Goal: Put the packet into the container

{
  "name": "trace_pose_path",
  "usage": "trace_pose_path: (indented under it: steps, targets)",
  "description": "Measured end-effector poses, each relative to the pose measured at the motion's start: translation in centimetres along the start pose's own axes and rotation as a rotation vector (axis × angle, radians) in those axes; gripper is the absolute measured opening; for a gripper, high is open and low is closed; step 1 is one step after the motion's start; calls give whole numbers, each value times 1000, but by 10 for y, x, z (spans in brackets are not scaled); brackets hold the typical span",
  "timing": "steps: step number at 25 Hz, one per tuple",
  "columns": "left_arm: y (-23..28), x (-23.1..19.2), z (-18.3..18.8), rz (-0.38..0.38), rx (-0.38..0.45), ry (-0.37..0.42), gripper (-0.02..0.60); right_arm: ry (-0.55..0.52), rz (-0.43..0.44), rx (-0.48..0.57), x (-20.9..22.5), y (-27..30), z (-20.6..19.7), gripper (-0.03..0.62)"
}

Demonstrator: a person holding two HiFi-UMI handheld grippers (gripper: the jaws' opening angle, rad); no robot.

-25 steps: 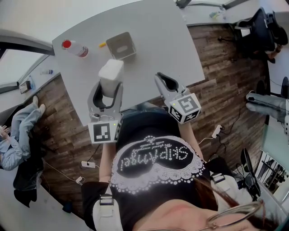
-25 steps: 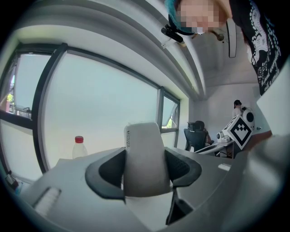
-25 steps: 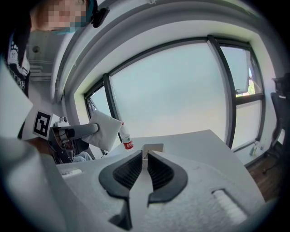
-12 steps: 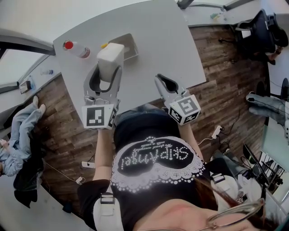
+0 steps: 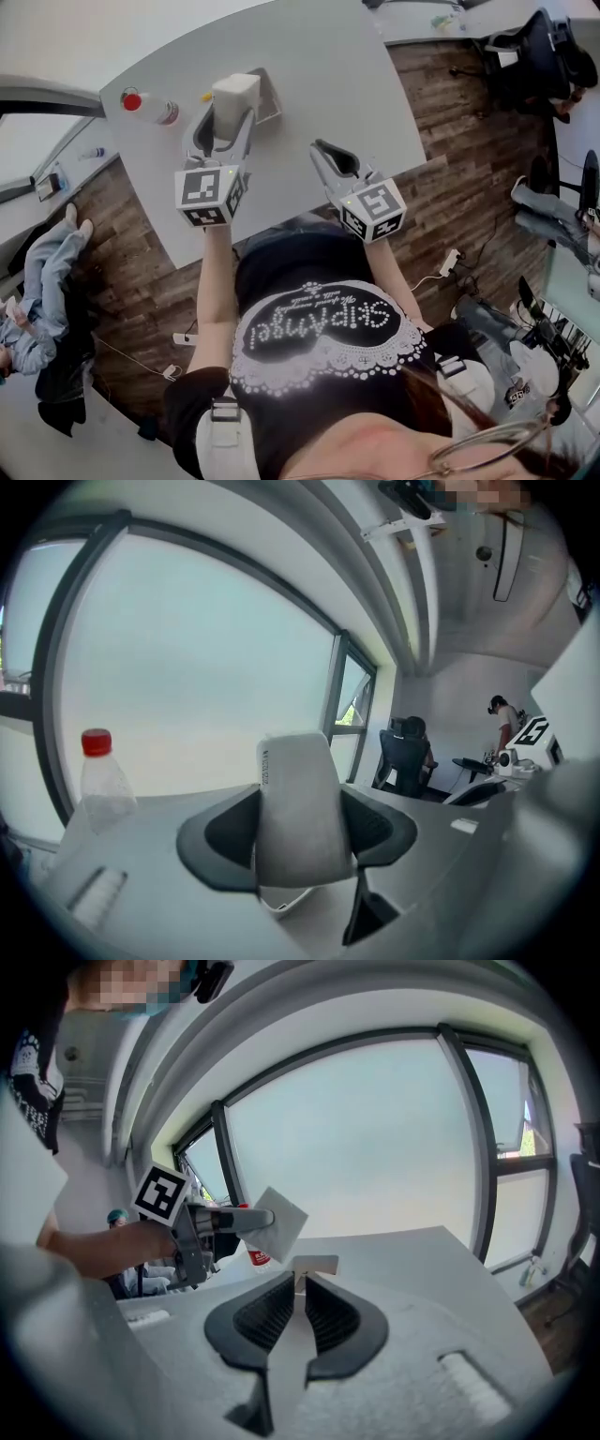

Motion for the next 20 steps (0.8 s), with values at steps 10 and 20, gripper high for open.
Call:
trace_pose_path:
  steps: [10, 20]
  targets:
    - [42, -16, -56, 17, -175, -42, 259, -1, 41, -13, -2, 17, 1, 37]
    - [62, -27, -86, 39, -325, -66, 259, 21, 34, -23, -3, 17, -3, 37]
Point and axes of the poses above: the fingertips, and each gripper's own axes: y forward along the fingers, x to its right, z out of its top, the point moved 7 cm from there along -y, backward along the fingers, and after that the axes turned 11 degrees about x, right-handed, at the moved point
